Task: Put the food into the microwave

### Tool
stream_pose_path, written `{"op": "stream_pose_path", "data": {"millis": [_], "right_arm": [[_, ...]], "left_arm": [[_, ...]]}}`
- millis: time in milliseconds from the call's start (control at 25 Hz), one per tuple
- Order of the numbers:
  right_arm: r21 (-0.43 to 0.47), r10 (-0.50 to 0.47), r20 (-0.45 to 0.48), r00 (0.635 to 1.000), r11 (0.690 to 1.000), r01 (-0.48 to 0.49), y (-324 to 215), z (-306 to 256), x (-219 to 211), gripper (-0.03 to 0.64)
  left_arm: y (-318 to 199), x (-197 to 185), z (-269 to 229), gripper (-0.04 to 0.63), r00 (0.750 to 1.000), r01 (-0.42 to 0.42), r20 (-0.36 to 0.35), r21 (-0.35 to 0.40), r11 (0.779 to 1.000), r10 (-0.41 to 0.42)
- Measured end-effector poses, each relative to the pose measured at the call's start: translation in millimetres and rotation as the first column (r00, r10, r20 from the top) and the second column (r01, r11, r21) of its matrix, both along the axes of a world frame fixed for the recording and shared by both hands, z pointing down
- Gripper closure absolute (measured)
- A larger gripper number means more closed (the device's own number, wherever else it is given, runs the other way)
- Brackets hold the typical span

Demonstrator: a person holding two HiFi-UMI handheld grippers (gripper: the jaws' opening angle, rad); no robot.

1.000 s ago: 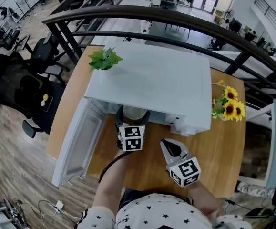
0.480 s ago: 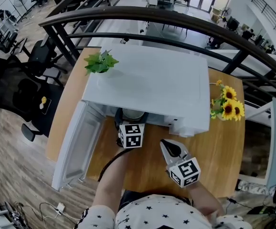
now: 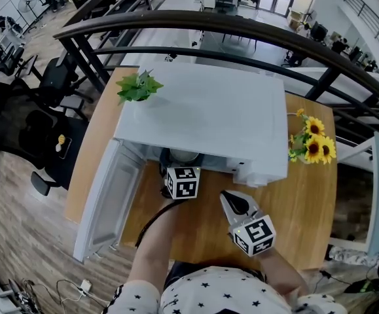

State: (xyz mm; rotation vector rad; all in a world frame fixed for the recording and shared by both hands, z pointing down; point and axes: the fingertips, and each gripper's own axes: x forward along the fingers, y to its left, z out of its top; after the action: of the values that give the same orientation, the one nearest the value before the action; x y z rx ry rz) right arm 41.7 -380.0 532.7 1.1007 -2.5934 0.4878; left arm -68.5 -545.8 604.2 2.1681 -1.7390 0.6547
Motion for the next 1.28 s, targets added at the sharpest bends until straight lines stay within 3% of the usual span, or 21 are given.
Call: {"op": "stream_pose_path", "data": {"millis": [400,1280], "right_arm": [[0.013,0.012,-0.002,1.0,1.0,-0.012,4,-3,3,0.612],[0.047,0.034,0.008,0.999,0.998,-0.034,53,-21,2,0.612]], "left_arm": [[-2,1,3,0.117,1.0,-0.003,-0.025,-0.027,1.0,0.003],[54,-3,-45,0.117,0.998,-0.01,-0.054,0.037,0.999,0.012]]}}
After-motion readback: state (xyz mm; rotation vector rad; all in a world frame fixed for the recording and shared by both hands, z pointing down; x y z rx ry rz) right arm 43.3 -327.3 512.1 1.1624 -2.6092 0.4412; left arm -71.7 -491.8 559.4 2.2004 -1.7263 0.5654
